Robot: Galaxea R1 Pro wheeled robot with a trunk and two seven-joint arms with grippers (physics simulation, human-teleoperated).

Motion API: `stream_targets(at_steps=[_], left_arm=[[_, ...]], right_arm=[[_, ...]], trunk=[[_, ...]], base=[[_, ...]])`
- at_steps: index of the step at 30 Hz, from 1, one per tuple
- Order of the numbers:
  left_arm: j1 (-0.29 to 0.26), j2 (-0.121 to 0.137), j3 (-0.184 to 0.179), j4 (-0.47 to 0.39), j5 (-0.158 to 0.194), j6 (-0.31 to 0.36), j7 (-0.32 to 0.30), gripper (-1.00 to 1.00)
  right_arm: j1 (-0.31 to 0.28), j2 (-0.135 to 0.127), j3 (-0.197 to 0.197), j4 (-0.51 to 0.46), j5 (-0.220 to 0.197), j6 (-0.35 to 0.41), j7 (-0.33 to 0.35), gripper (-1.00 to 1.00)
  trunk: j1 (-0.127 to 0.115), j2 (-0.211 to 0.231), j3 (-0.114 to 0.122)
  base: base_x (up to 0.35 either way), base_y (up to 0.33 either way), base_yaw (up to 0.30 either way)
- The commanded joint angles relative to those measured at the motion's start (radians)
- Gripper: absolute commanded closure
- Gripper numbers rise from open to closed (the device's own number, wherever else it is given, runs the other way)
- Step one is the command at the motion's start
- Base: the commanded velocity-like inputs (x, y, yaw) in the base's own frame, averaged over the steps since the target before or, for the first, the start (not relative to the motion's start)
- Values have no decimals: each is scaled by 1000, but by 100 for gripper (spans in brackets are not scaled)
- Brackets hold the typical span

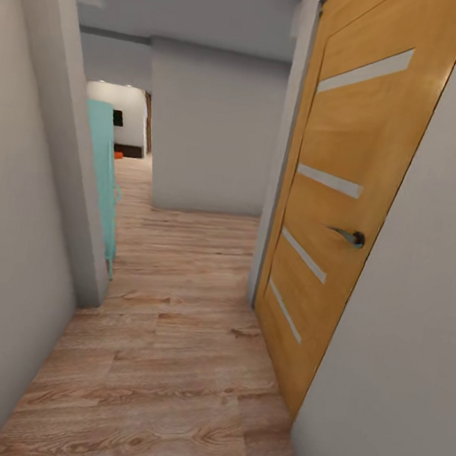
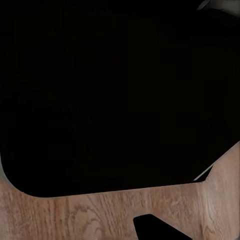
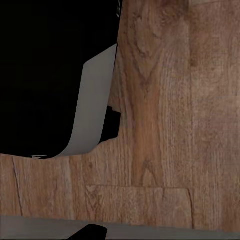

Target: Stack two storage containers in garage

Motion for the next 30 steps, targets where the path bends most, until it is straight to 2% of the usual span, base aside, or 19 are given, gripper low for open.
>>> stream_targets(at_steps=[1,17,20,27,28,30], left_arm=[[0,0,1,-1,1,0,0,-100],[0,0,1,-1,1,0,0,-100],[0,0,1,-1,1,0,0,-100],[0,0,1,-1,1,0,0,-100],[0,0,1,-1,1,0,0,-100],[0,0,1,-1,1,0,0,-100]], right_arm=[[-1,1,8,3,-10,-7,-1,-100],[-1,0,8,3,-10,-3,-1,-100],[5,-3,8,3,-10,-3,6,-100],[56,-21,8,3,-9,-12,47,-100],[71,-37,8,3,-8,-18,56,-100],[83,-52,8,3,-10,-45,69,-100]], trunk=[[1,0,-1],[1,0,-1],[1,0,-1],[1,0,-1],[1,0,-1],[1,0,-1]], base=[[323,0,273],[323,0,272],[323,0,128],[323,0,22],[323,0,3],[323,0,1]])
